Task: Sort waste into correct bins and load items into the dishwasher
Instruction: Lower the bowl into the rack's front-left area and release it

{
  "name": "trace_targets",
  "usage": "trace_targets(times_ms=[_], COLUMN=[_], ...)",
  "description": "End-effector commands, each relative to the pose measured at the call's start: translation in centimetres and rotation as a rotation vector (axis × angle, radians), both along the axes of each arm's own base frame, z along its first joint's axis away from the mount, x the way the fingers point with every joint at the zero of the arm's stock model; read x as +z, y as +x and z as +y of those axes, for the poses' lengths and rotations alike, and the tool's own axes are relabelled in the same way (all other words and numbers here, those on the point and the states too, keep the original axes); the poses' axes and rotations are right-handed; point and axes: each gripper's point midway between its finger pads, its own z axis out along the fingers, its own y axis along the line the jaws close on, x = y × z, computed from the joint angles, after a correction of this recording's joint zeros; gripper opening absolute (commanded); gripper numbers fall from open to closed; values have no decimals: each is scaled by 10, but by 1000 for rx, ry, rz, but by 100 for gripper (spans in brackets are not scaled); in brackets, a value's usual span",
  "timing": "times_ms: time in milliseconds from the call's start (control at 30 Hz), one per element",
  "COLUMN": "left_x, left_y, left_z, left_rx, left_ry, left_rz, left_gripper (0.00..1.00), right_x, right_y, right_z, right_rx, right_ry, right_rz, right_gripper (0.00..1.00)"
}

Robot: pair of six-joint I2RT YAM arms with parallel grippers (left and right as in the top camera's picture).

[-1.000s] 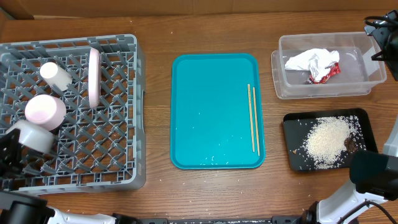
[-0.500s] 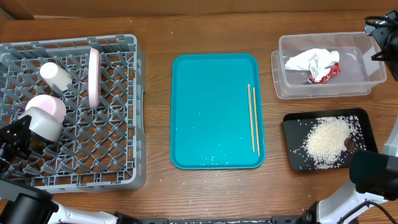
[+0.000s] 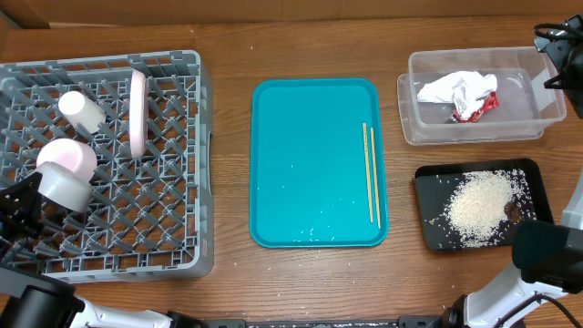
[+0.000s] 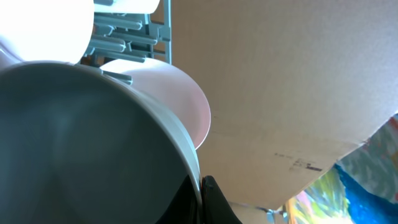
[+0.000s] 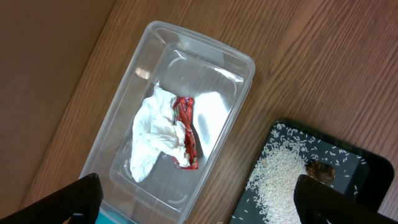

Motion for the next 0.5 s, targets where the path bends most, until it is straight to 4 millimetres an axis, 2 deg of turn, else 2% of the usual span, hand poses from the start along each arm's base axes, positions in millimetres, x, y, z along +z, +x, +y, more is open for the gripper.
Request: trace_targets(times_ms=[0, 133, 367, 467], left_x=[14, 16, -20, -18], left_y=[-1, -1, -14, -13], left_z=[9, 8, 3, 6], left_rx=[10, 10, -31, -17], left_ry=[50, 32, 83, 75], left_rz=[-12, -3, 206, 198], left_gripper=[4, 4, 4, 4], right_x=[11, 11, 11, 11], right_y=[-2, -2, -2, -2], right_z=[-1, -1, -1, -1], right_rx=[-7, -7, -7, -7], right_ry=[-15, -15, -15, -15], right_rz=[-31, -31, -31, -31], right_gripper=[100, 100, 100, 100])
